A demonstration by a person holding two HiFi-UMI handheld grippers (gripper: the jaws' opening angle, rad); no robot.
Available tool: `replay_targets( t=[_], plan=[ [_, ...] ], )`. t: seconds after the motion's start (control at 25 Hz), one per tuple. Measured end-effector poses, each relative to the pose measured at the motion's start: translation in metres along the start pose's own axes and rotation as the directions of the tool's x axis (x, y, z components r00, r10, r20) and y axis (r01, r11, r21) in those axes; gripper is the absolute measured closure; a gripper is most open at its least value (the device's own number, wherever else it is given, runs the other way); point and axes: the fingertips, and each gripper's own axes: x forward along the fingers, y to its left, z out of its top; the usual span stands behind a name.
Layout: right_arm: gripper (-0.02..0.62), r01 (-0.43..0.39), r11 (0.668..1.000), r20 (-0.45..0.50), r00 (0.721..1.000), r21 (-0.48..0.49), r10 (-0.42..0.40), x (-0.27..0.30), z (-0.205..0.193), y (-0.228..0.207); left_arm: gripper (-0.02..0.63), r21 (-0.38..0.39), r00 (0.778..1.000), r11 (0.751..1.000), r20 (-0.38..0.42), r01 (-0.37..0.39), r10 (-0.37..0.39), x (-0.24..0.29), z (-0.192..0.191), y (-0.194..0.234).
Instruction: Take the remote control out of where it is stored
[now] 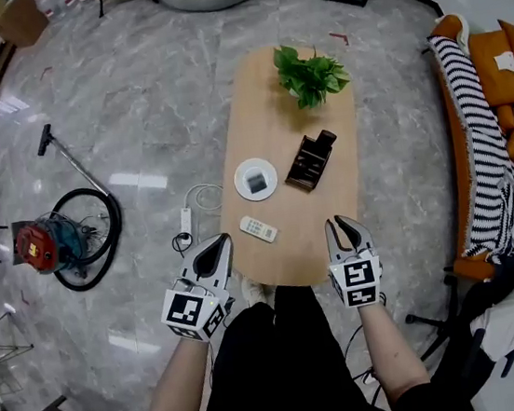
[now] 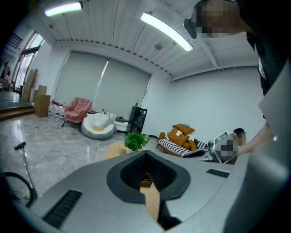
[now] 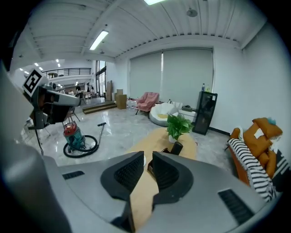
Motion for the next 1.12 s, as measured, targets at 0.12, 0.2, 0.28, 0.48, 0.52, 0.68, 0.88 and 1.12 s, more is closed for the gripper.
replay_targets(
  t=[0.12, 0.2, 0.28, 0.48, 0.52, 0.68, 0.88, 1.12],
  plan=[
    [0.549, -0.037, 0.997, -0.048, 0.998, -0.064, 0.034, 0.024, -0.003, -0.005, 0.600, -0.011, 1.000, 1.000, -0.019, -0.015, 0.015, 0.010, -0.001, 0.004],
    [0.549, -0.061, 0.994, -0.079, 0.995, -0.093, 0.054, 0.041, -0.005, -0.009, 0.600, -0.014, 0.999, 0.999, -0.027, -0.033, 0.033, 0.016, 0.000, 0.009],
    [0.549, -0.086, 0.987, -0.111, 0.991, -0.135, 0.071, 0.060, -0.009, -0.014, 0.600, -0.016, 0.998, 0.998, -0.027, -0.059, 0.058, 0.023, 0.002, 0.015],
    [0.527, -0.156, 0.960, -0.195, 0.974, -0.232, 0.111, 0.101, -0.023, -0.025, 0.600, -0.029, 0.994, 0.995, -0.040, -0.100, 0.099, 0.041, -0.002, 0.023],
    [0.518, -0.167, 0.954, -0.206, 0.972, -0.251, 0.116, 0.109, -0.025, -0.026, 0.600, -0.031, 0.993, 0.994, -0.050, -0.108, 0.107, 0.043, -0.005, 0.024],
    [0.487, -0.200, 0.921, -0.224, 0.966, -0.335, 0.128, 0.142, -0.030, -0.030, 0.600, -0.035, 0.986, 0.990, -0.093, -0.139, 0.135, 0.048, -0.013, 0.024],
    [0.463, -0.246, 0.878, -0.280, 0.951, -0.410, 0.135, 0.187, -0.049, -0.035, 0.600, -0.007, 0.977, 0.985, -0.133, -0.171, 0.168, 0.050, -0.020, 0.024],
    [0.460, -0.281, 0.839, -0.322, 0.937, -0.466, 0.135, 0.226, -0.063, -0.031, 0.600, -0.015, 0.965, 0.980, -0.176, -0.200, 0.194, 0.054, -0.038, 0.031]
  ],
)
